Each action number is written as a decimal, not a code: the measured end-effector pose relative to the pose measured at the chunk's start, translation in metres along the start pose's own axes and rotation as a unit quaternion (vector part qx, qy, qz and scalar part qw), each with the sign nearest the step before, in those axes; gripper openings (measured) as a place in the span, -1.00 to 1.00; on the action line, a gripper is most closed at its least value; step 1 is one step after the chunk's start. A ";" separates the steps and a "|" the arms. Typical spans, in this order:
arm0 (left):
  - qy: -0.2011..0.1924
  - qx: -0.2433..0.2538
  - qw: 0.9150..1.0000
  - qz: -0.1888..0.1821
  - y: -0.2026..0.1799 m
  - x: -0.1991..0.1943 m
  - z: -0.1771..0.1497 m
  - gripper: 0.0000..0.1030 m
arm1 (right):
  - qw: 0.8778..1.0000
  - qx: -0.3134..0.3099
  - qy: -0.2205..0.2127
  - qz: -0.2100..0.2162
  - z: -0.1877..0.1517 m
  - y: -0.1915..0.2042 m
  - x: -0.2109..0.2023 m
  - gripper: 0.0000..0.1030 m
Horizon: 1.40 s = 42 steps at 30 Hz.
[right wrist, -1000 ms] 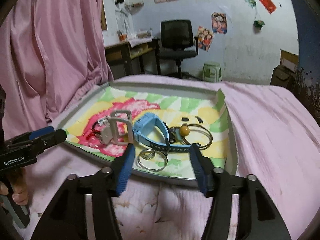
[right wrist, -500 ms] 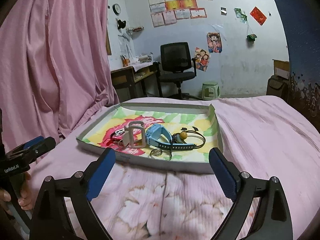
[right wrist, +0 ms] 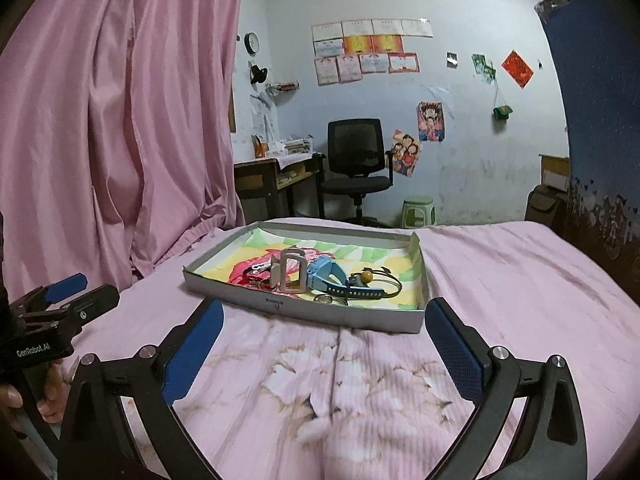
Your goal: Organize jewelry
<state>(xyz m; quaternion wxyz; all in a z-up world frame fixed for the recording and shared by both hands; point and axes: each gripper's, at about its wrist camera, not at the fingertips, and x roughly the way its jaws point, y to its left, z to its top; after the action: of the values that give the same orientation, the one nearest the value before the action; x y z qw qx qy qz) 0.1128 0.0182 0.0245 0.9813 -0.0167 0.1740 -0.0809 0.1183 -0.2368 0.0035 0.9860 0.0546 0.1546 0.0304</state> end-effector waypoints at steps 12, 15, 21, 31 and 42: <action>0.007 0.000 1.000 0.002 -0.001 -0.011 -0.018 0.99 | 1.000 -0.005 -0.002 -0.021 -0.018 -0.004 -0.021 0.93; 0.011 -0.005 1.000 0.002 0.001 -0.011 -0.021 0.99 | 1.000 -0.003 -0.003 -0.022 -0.018 -0.005 -0.021 0.93; 0.013 -0.009 1.000 0.003 0.005 -0.010 -0.021 0.99 | 1.000 -0.004 -0.003 -0.022 -0.018 -0.005 -0.021 0.93; 0.012 -0.009 1.000 0.002 0.006 -0.009 -0.021 0.99 | 1.000 -0.006 -0.004 -0.022 -0.021 -0.006 -0.021 0.93; 0.012 -0.009 1.000 0.003 0.005 -0.009 -0.021 0.99 | 1.000 -0.006 -0.005 -0.023 -0.020 -0.004 -0.021 0.93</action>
<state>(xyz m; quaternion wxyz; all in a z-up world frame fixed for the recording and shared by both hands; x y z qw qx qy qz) 0.0975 0.0251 0.0072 0.9792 -0.0241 0.1864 -0.0767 0.0922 -0.2400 -0.0098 0.9876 0.0450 0.1504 0.0089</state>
